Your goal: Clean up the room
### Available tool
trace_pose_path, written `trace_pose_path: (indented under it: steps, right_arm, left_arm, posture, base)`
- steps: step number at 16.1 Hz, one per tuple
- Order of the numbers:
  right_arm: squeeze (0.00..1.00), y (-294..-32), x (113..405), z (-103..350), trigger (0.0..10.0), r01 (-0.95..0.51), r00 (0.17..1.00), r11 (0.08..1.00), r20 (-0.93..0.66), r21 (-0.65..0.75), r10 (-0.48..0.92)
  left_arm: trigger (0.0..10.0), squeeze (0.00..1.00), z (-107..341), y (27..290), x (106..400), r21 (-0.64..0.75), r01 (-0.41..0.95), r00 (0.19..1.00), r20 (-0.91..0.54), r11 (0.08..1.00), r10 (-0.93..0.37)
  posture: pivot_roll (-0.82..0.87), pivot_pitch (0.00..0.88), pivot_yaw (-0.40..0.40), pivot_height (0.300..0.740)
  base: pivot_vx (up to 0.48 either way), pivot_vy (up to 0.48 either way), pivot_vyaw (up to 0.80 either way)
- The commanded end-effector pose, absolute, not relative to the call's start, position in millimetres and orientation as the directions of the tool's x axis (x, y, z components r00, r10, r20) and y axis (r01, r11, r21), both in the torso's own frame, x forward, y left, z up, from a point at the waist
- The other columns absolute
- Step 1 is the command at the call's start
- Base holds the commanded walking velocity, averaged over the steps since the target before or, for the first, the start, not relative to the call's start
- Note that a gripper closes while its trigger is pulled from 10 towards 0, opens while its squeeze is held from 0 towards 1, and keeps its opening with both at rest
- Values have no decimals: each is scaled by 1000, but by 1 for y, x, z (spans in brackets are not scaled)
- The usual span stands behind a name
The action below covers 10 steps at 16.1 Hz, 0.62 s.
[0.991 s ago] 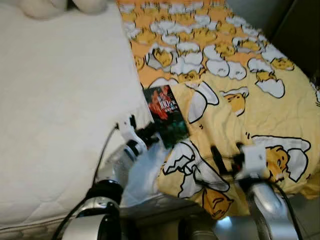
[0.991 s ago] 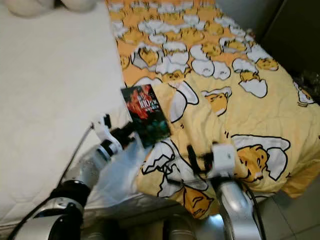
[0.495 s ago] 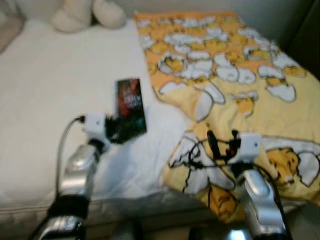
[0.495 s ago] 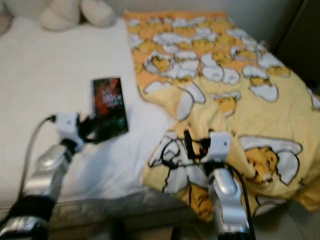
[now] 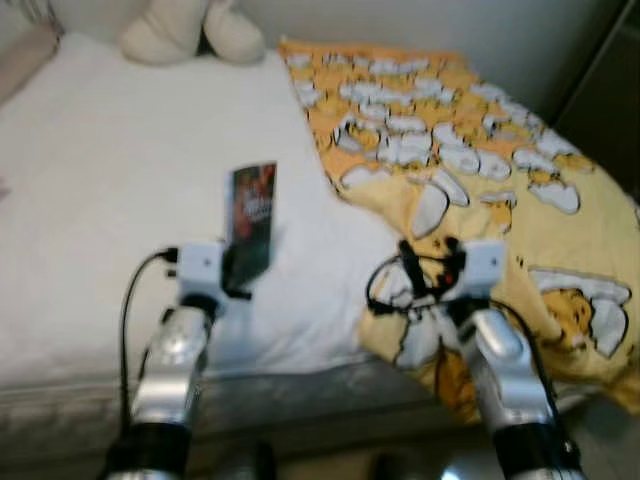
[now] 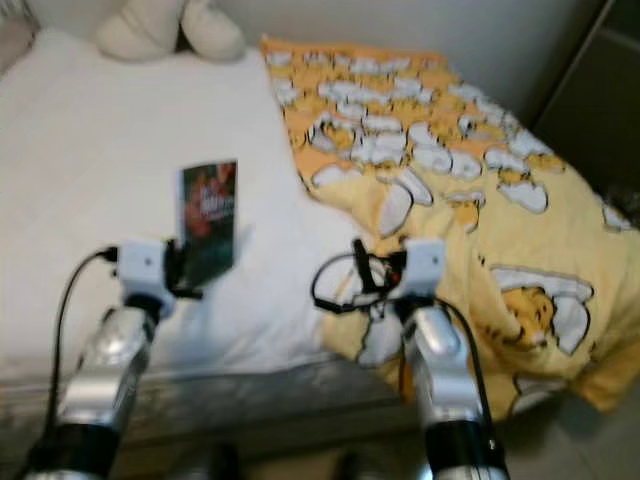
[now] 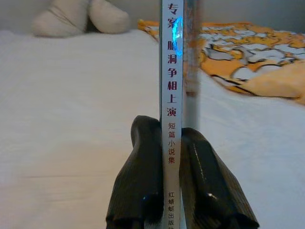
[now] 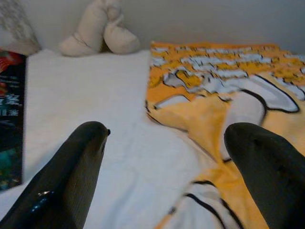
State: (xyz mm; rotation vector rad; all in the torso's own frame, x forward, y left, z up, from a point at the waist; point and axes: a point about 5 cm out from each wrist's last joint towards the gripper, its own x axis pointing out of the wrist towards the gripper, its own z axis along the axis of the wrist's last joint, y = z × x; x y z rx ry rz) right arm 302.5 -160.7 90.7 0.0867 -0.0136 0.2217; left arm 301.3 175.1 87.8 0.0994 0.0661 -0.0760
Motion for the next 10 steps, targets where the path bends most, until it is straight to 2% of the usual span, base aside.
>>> trace_pose_path:
  steps: [1, 4, 8, 10]
  right_arm:
    - [0, -165, 304, 89, 10000, -214, 977, 974, 23, 79, 213]
    - [0, -157, 304, 85, 10000, -246, 969, 965, 15, 87, 245]
    - [0, -155, 305, 81, 10000, -259, 966, 962, 1, 87, 260]
    - [0, -155, 305, 80, 10000, -269, 963, 960, -1, 76, 270]
  left_arm:
    - [0, 0, 105, 170, 308, 112, 82, 997, -10, 990, -82]
    - [0, 0, 106, 173, 305, 118, 59, 998, -15, 991, -58]
    - [0, 0, 105, 160, 301, 104, 82, 997, -15, 991, -81]
    - [0, 0, 108, 161, 302, 106, 80, 997, -13, 991, -79]
  posture:
    - [23, 0, -50, 688]
    - [33, 0, -49, 688]
    - [39, 0, -53, 713]
    - [37, 0, -54, 730]
  base:
    - [0, 454, 0]
    - [0, 431, 0]
    - [295, 379, 450]
    - [409, 142, 0]
